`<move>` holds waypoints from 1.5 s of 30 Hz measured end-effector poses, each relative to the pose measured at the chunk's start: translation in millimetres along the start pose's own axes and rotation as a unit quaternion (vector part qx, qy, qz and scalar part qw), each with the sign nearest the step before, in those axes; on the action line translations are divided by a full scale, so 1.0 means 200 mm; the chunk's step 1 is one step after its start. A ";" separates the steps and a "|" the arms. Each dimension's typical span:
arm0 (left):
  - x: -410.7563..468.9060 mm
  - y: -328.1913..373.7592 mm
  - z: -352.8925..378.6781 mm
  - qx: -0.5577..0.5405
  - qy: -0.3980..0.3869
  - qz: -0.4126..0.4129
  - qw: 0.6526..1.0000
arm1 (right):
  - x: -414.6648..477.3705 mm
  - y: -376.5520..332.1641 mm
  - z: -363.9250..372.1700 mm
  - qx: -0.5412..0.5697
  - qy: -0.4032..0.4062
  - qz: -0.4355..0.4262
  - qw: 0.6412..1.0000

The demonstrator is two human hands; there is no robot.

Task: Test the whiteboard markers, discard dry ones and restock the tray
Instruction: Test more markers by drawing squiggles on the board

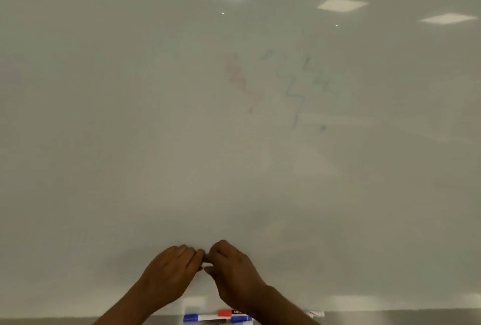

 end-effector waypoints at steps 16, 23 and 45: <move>0.79 -0.22 -0.54 0.033 0.198 0.021 0.979 | 0.30 -0.19 -0.78 0.446 0.215 0.143 0.857; 1.04 -0.18 -0.63 0.043 0.247 0.094 0.964 | 0.36 -0.19 -1.00 0.396 0.249 0.118 0.876; 1.24 -0.38 -0.65 0.098 0.298 0.000 0.949 | 0.73 0.07 -1.29 -0.049 0.453 -0.061 0.888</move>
Point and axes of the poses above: each hand's wrist, its own x-axis towards the middle knuckle, its own z-axis out of the palm, y = z × x, the point moved 1 cm from there along x, towards the middle knuckle, and after that the axes turned 2 degrees about -z, right-handed, at the moved point
